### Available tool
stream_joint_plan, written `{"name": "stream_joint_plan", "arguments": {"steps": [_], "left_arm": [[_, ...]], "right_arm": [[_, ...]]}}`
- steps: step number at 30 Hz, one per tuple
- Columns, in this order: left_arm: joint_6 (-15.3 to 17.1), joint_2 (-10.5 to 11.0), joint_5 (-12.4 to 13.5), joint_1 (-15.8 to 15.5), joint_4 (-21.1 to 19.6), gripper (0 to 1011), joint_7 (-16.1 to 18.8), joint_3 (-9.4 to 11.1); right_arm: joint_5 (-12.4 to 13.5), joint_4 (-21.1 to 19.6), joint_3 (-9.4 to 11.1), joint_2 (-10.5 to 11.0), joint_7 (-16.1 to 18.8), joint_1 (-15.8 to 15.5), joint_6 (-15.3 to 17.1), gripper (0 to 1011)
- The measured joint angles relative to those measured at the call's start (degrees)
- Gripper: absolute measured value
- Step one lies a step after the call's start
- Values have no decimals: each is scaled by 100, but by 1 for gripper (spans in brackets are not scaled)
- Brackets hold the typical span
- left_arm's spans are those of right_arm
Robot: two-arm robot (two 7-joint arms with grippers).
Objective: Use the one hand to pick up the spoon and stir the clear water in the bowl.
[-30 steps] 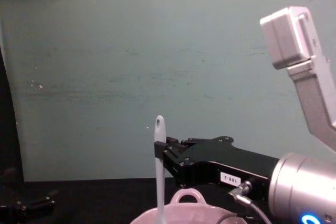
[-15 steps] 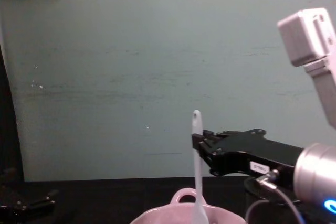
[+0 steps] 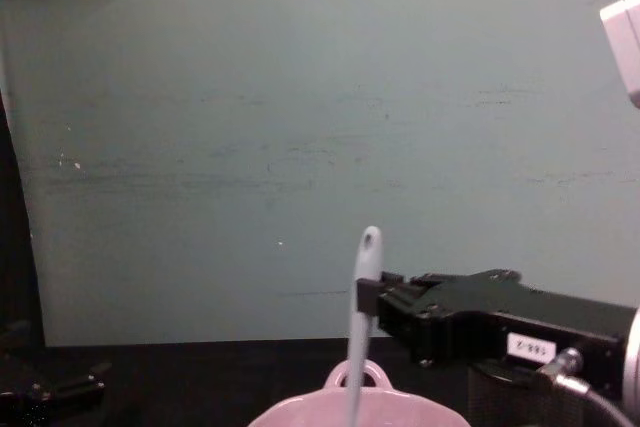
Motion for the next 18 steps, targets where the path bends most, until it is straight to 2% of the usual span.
{"name": "stream_joint_plan", "arguments": {"steps": [8,12,18], "left_arm": [[0,0,0,0,0,1011,0,0],[0,0,0,0,0,1011,0,0],[0,0,0,0,0,1011,0,0]], "right_arm": [[59,115,-297,-182,-42,53,-133,109],[-94,393,-404,-404,-243,238,-289,109],[-313,746,-381,-608,-471,454,-389,109]]}}
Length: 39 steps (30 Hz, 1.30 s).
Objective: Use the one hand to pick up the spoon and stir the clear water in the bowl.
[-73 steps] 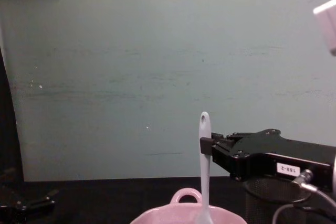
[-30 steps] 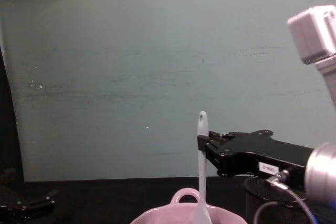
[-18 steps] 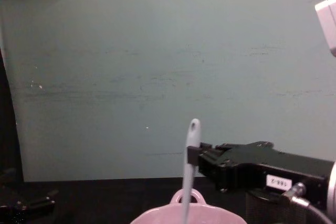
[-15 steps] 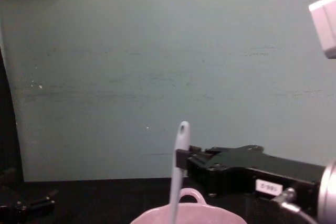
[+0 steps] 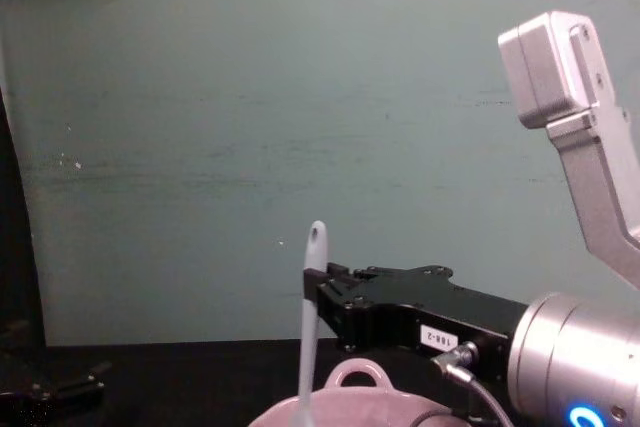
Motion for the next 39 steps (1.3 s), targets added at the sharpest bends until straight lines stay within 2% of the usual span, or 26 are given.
{"name": "stream_joint_plan", "arguments": {"steps": [4,9,13,21,26,31,35,39], "left_arm": [[0,0,0,0,0,1011,0,0],[0,0,0,0,0,1011,0,0],[0,0,0,0,0,1011,0,0],[0,0,0,0,0,1011,0,0],[0,0,0,0,0,1011,0,0],[0,0,0,0,0,1011,0,0],[0,0,0,0,0,1011,0,0],[0,0,0,0,0,1011,0,0]], "right_arm": [[-170,160,114,-76,-174,109,7,109],[-280,123,251,-42,-231,117,107,109],[-298,-82,412,72,-229,25,270,109],[-174,-589,555,345,-1,-220,610,109],[-13,-820,551,462,151,-365,768,109],[175,-959,429,501,270,-486,852,109],[239,-935,292,448,295,-489,823,109],[263,-793,171,308,257,-414,675,109]]}}
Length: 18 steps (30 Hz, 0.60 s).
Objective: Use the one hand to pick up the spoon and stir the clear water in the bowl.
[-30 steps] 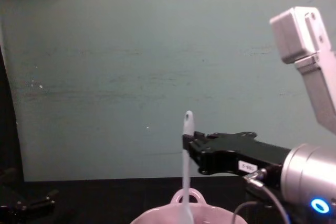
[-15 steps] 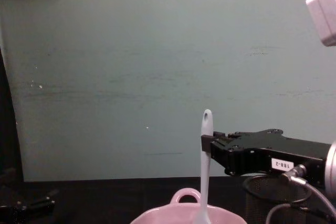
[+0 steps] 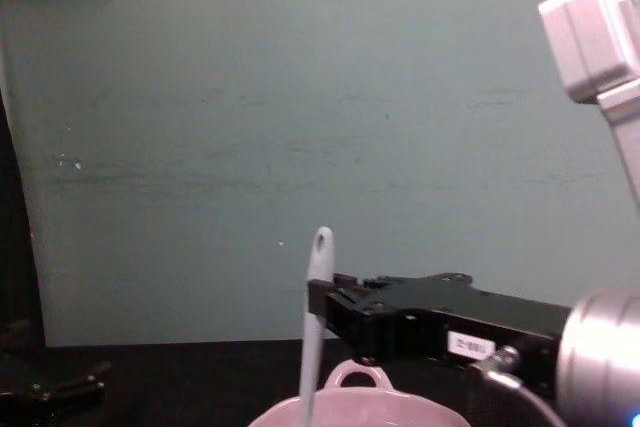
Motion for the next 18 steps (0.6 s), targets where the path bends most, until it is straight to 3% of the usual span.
{"name": "stream_joint_plan", "arguments": {"steps": [10,18], "left_arm": [[0,0,0,0,0,1011,0,0],[0,0,0,0,0,1011,0,0]], "right_arm": [[-127,565,-97,-322,-239,329,-389,109],[-437,893,54,-432,-500,505,-551,109]]}}
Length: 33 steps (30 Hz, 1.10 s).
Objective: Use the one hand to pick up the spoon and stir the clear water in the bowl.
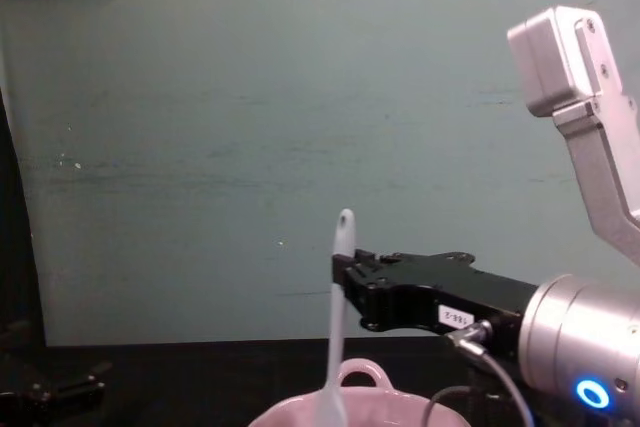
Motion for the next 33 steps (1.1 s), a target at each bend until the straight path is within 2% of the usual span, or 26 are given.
{"name": "stream_joint_plan", "arguments": {"steps": [5,12,14,17,21,27,33], "left_arm": [[0,0,0,0,0,1011,0,0],[0,0,0,0,0,1011,0,0],[0,0,0,0,0,1011,0,0],[0,0,0,0,0,1011,0,0],[0,0,1,0,0,1011,0,0],[0,0,0,0,0,1011,0,0],[0,0,0,0,0,1011,0,0]], "right_arm": [[-111,-15,88,28,-67,-20,2,109],[-143,-392,196,284,110,-217,254,109],[-124,-611,222,411,206,-351,349,109],[-90,-761,243,492,271,-452,387,109],[80,-1055,271,597,404,-660,411,109],[310,-1237,187,633,546,-798,358,109],[389,-1134,23,558,577,-708,312,109]]}}
